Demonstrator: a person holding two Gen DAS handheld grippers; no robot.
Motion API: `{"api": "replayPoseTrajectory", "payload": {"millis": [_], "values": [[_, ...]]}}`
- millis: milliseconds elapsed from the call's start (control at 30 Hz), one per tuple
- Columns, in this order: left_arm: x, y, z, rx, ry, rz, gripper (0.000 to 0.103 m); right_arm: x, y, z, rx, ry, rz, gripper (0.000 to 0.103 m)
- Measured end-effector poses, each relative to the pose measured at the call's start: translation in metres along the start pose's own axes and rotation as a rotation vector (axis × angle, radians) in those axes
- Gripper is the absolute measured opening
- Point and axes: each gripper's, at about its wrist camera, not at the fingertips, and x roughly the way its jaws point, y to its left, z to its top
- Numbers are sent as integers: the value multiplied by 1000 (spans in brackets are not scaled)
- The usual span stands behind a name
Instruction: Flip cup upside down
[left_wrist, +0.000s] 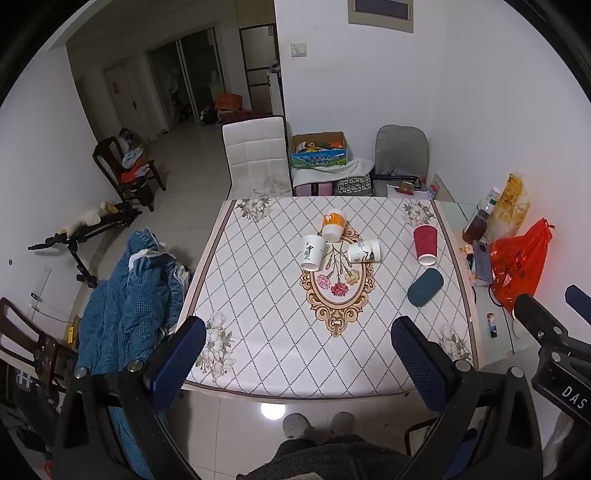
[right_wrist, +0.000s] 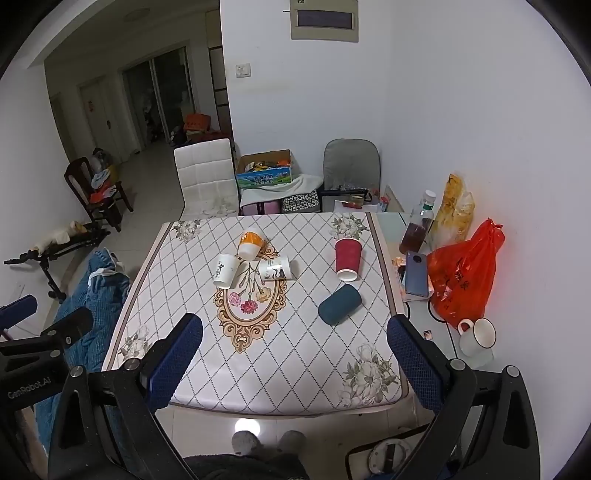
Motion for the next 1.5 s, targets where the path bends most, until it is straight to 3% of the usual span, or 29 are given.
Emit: {"api": "replayPoseTrajectory", "payload": {"millis": [1200, 1267, 1500], "values": [[-5, -1, 8, -5, -13, -3, 103, -1, 5, 5, -8, -7, 10, 102], [-6, -3, 26, -8, -15, -2, 103, -2, 4, 6, -8, -8, 11, 102], [-7, -2, 28, -8, -17, -3, 103, -3, 7, 6, -6, -11, 11, 102]]}}
